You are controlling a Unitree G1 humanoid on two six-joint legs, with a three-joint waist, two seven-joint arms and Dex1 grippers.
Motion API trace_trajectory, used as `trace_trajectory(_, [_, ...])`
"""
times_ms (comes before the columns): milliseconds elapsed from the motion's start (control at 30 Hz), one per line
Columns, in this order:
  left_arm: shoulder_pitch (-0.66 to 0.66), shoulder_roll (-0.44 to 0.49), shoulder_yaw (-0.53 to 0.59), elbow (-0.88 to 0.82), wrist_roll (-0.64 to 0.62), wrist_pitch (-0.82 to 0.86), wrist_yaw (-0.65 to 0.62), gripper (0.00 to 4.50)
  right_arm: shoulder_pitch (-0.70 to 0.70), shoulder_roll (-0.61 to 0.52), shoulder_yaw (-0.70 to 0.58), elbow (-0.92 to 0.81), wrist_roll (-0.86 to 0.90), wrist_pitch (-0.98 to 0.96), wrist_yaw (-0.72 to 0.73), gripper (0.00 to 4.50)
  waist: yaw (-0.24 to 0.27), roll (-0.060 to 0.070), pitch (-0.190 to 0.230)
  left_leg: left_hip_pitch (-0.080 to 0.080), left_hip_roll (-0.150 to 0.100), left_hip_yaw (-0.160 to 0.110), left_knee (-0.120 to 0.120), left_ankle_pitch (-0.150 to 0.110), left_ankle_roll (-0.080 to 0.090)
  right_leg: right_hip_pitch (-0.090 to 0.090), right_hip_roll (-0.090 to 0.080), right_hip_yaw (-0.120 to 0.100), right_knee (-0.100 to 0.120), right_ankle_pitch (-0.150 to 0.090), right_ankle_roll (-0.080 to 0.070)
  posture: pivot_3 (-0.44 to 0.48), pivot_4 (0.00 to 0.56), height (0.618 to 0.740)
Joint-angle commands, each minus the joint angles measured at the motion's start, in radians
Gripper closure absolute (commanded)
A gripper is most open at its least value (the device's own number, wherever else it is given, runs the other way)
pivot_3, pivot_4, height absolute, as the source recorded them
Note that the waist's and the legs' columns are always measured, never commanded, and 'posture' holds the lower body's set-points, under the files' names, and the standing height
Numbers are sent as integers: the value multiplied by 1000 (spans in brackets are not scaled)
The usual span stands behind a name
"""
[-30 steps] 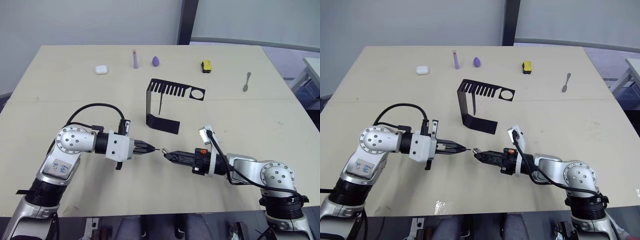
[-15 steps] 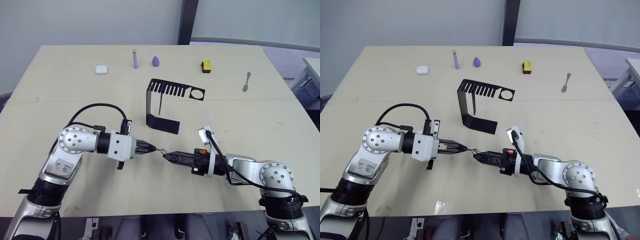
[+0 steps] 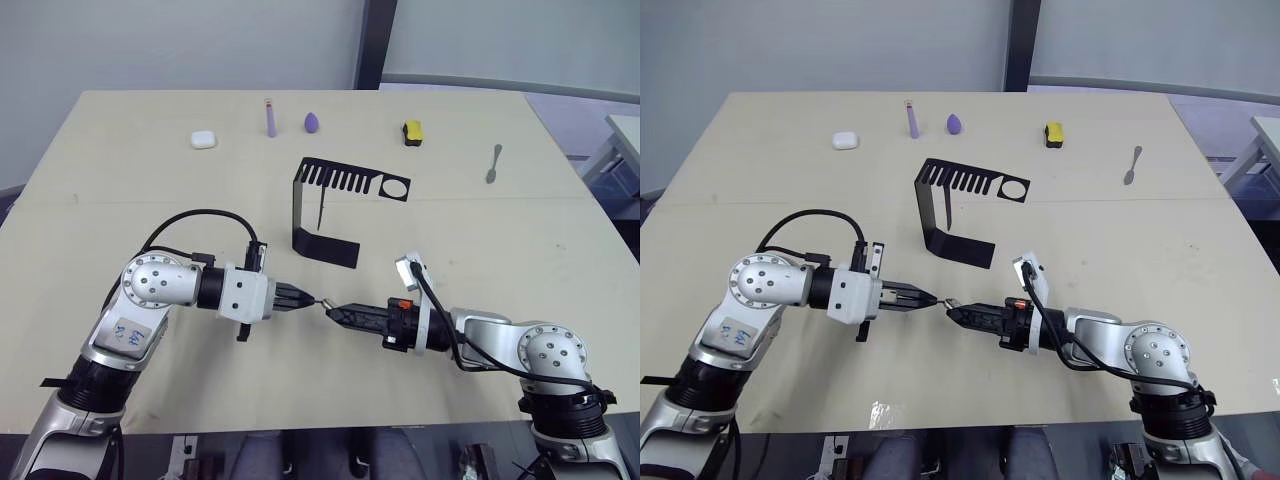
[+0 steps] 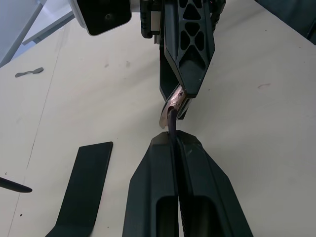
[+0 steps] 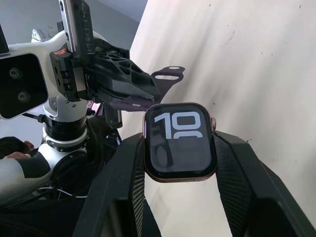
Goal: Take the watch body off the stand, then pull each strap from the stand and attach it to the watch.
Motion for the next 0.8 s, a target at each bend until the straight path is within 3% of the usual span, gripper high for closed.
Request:
trace_trajectory(33, [-16,-10,-7,-39,3,1,18,4500,2,-3,0,-40,32,-8,6,2988,0,0,0,0,0,0,0,0,0,0,0,0,0,0,0,0,150,740])
trace_trajectory(800, [-34,-54,-55,-43,74,16,32,4500,-4,-13,19,-38,40,-1,-6,2987,1,0,0,0,0,0,0,0,0,0,0,0,0,0,0,0,150,740])
